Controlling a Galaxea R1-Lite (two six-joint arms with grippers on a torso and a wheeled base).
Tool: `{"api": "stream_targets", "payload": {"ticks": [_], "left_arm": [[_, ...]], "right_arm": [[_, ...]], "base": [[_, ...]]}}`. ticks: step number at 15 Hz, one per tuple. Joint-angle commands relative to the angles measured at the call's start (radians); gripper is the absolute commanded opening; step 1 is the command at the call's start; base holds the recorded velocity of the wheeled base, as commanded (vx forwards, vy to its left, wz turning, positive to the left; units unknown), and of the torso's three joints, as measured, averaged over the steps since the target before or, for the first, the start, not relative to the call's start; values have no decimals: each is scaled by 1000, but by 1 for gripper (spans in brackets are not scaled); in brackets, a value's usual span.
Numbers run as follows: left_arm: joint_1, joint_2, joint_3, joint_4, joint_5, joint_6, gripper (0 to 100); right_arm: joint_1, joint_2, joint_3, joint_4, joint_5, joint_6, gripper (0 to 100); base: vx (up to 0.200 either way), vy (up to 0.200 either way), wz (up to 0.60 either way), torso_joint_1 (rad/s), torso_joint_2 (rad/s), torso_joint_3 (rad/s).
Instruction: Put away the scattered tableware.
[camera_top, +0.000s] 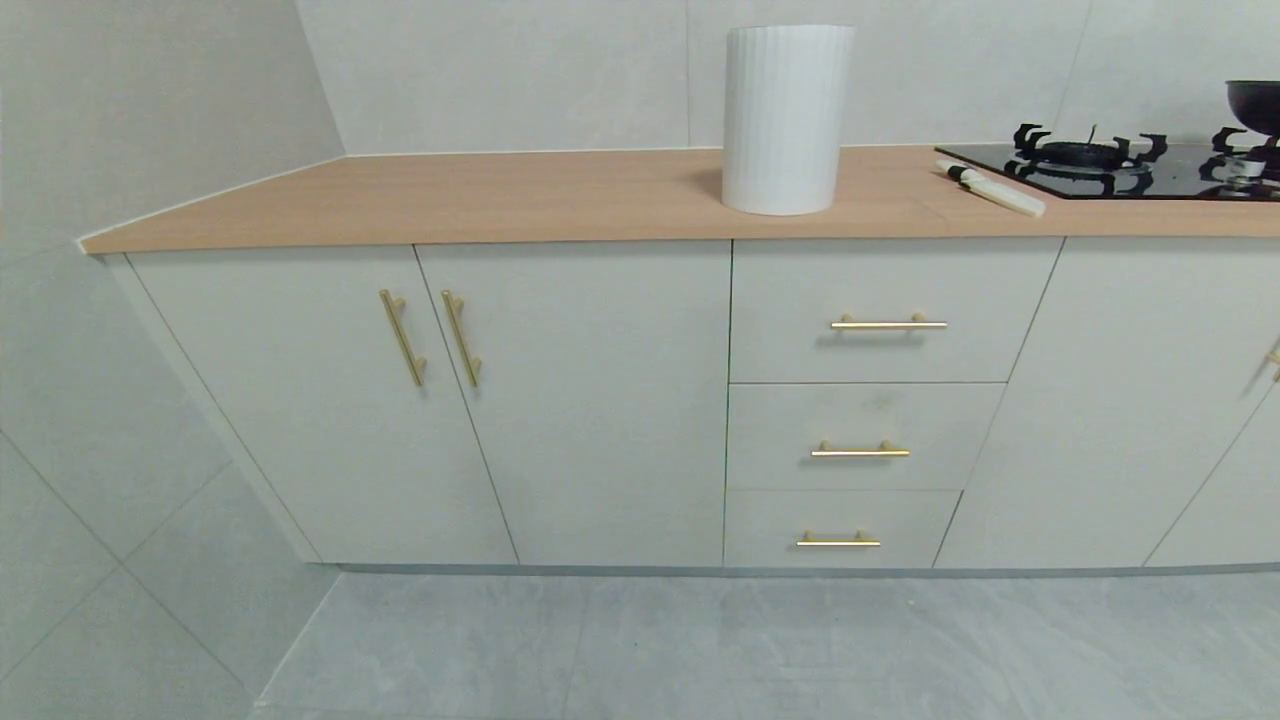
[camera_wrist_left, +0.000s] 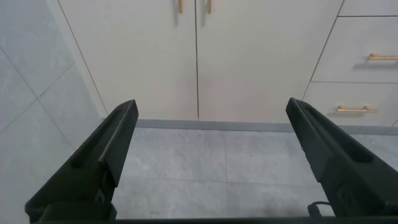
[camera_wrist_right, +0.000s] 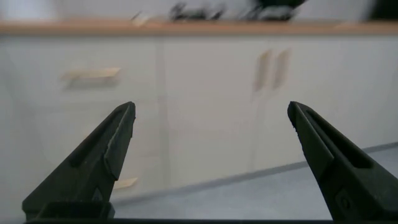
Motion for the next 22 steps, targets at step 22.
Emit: {"api": "stream_targets", "payload": {"ticks": [22], "left_arm": [[0, 0, 0, 0, 0, 1, 100]], "right_arm": [[-2, -6, 270, -22, 240, 63, 100]], "base": [[0, 0, 0, 0, 0, 0]]}}
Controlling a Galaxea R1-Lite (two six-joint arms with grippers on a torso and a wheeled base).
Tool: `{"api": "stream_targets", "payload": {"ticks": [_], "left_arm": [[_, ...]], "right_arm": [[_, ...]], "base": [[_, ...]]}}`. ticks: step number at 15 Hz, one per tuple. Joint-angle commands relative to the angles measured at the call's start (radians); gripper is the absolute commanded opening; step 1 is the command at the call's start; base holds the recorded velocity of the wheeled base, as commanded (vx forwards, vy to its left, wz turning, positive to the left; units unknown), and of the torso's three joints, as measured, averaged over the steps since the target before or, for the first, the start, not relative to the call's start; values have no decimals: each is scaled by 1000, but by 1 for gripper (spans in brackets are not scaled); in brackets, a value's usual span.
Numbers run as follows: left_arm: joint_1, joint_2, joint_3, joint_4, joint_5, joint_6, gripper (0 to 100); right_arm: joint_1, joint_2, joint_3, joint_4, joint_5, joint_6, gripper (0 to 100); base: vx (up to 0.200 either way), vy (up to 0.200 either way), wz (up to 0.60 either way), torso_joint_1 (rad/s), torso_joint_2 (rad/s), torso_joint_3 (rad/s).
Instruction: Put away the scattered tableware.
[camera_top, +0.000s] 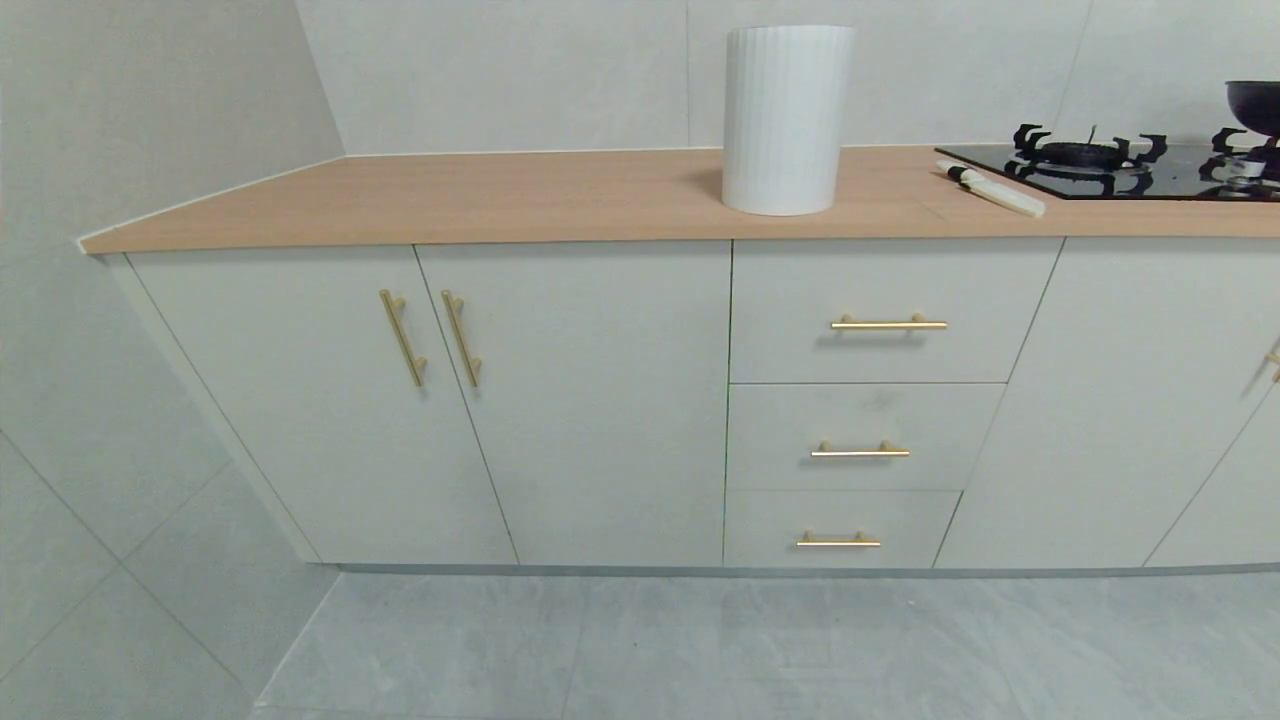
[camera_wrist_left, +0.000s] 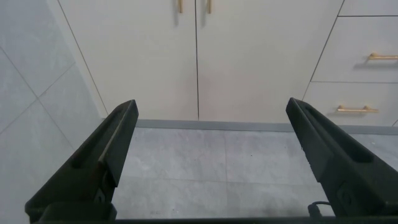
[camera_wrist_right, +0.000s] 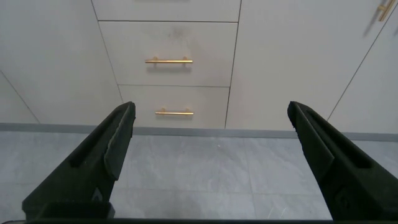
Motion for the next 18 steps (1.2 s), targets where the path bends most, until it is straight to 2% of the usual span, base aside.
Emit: {"api": "stream_targets", "payload": {"ticks": [1, 18], "left_arm": [[0, 0, 0, 0, 0, 1, 100], [0, 0, 0, 0, 0, -2, 100]], "right_arm": [[0, 3, 0, 0, 0, 0, 100], [1, 3, 0, 0, 12, 0, 100]], "base": [[0, 0, 0, 0, 0, 0], [200, 0, 0, 2, 0, 0]]}}
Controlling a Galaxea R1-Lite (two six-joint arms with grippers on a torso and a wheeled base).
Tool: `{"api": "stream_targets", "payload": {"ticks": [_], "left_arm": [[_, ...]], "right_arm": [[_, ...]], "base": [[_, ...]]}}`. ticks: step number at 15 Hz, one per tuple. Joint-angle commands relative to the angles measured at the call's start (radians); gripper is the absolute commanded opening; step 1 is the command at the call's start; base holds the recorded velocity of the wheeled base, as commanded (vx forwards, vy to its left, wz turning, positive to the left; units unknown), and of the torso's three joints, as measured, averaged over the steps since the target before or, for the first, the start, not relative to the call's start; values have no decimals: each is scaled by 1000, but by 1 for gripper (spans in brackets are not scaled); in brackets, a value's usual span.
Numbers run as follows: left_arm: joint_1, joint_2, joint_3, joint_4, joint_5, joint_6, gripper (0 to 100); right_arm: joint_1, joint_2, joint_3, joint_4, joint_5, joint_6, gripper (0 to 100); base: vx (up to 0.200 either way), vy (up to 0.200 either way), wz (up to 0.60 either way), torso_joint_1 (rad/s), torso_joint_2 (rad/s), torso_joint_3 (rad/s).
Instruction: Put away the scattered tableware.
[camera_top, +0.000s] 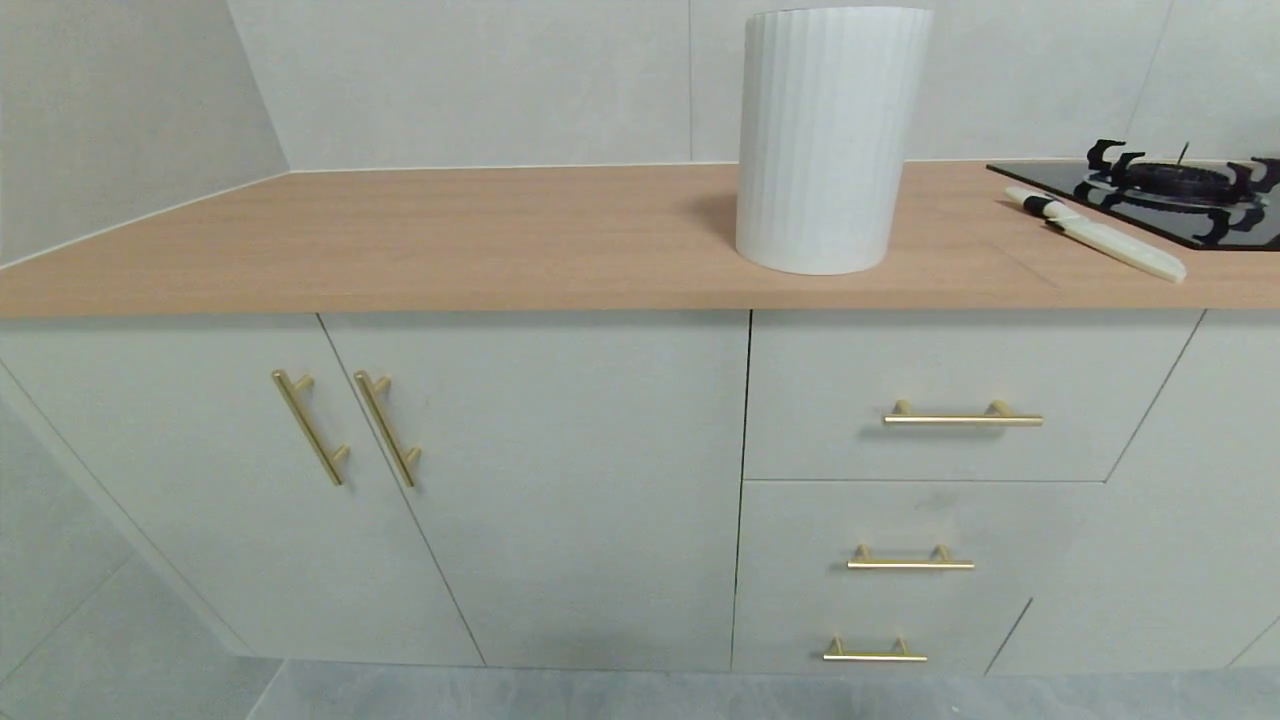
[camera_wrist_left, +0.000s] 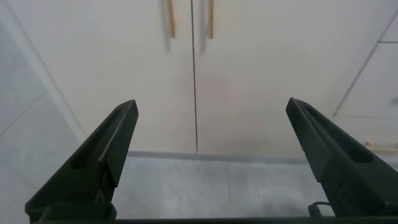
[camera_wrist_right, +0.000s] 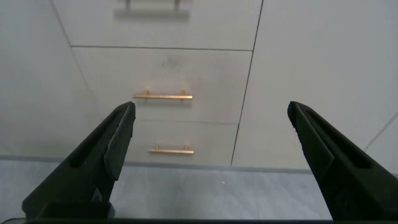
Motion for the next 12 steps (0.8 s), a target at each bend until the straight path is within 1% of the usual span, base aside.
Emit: {"api": "stream_targets", "payload": {"ticks": [1, 8, 11, 12], "left_arm": [[0, 0, 0, 0, 1, 0, 100], [0, 0, 0, 0, 1, -1, 100], [0, 0, 0, 0, 1, -1, 100], [0, 0, 0, 0, 1, -1, 100]], "right_arm": [[-1, 2, 0, -1, 0, 0, 100], [-1, 2, 0, -1, 0, 0, 100], [1, 2, 0, -1, 0, 0, 100], [1, 2, 0, -1, 0, 0, 100]], "base": [[200, 0, 0, -2, 2, 12], [200, 0, 0, 5, 2, 4], [0, 0, 0, 0, 0, 0], [0, 0, -600, 22, 7, -2]]}}
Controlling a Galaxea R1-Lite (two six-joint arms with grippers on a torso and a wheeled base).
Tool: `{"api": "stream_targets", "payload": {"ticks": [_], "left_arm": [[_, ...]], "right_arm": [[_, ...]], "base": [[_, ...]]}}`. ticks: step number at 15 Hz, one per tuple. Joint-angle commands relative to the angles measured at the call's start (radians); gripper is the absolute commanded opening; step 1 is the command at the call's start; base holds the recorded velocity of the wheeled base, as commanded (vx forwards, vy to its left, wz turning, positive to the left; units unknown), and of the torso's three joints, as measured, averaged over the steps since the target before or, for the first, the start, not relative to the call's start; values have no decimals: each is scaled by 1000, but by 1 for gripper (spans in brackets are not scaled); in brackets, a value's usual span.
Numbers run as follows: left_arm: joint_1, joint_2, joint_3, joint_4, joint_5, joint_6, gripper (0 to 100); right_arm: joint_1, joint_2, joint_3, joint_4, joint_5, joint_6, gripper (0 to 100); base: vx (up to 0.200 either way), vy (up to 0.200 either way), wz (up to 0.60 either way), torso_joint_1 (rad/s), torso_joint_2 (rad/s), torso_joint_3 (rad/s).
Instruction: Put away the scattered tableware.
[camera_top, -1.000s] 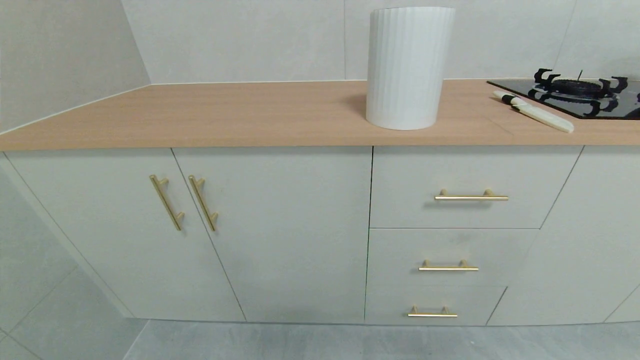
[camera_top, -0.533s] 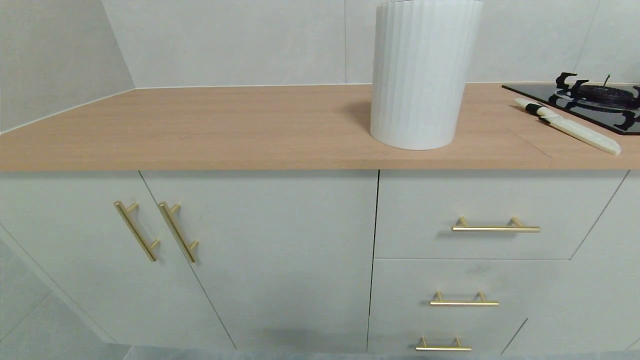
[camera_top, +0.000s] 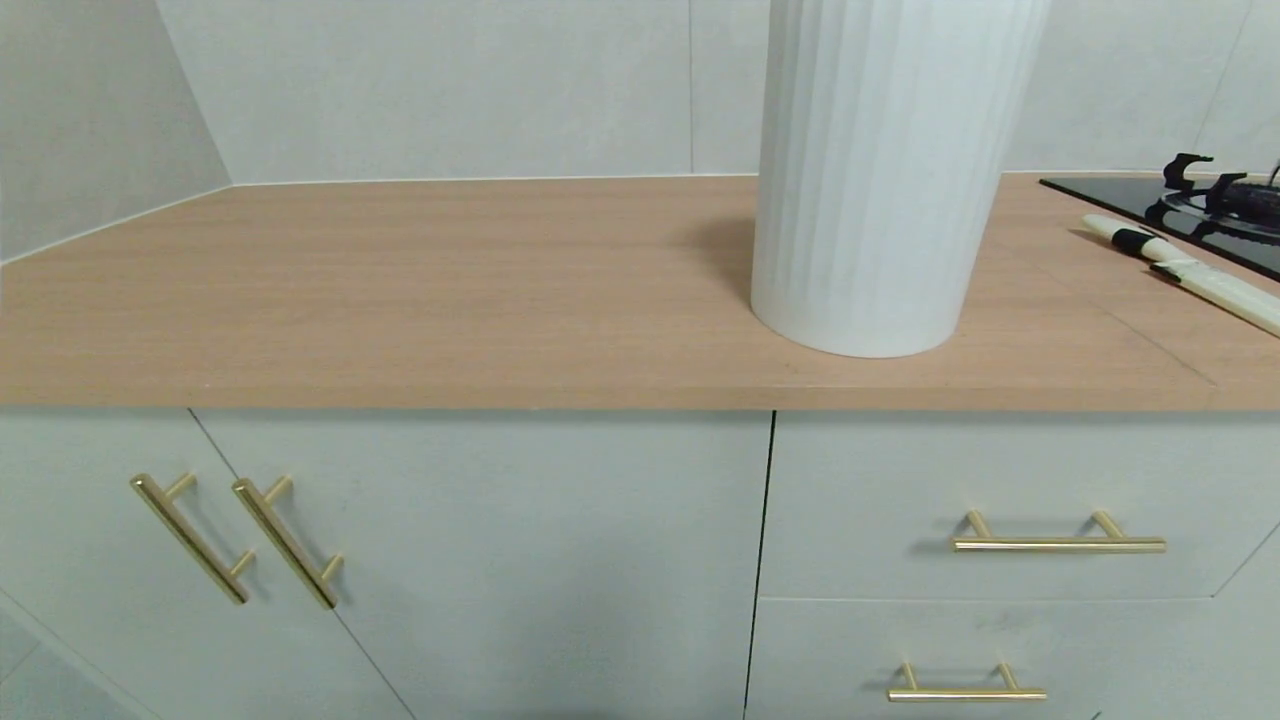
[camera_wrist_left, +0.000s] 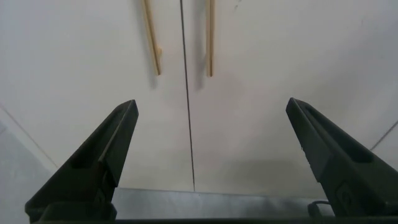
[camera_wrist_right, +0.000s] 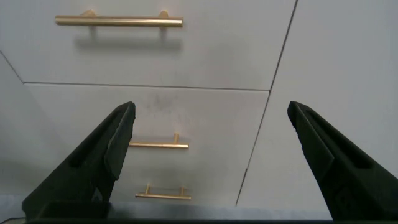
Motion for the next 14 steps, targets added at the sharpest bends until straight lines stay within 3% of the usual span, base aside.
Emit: {"api": "stream_targets", "payload": {"ticks": [1, 11, 14], "left_arm": [[0, 0, 0, 0, 1, 0, 100], [0, 0, 0, 0, 1, -2, 100], [0, 0, 0, 0, 1, -2, 100]], "right_arm": [[1, 1, 0, 0, 0, -1, 100], [-1, 1, 0, 0, 0, -1, 100], [1, 1, 0, 0, 0, -1, 100]], "base": [[0, 0, -600, 2, 2, -2], [0, 0, 0, 0, 0, 0], [0, -200, 0, 4, 2, 1]]}}
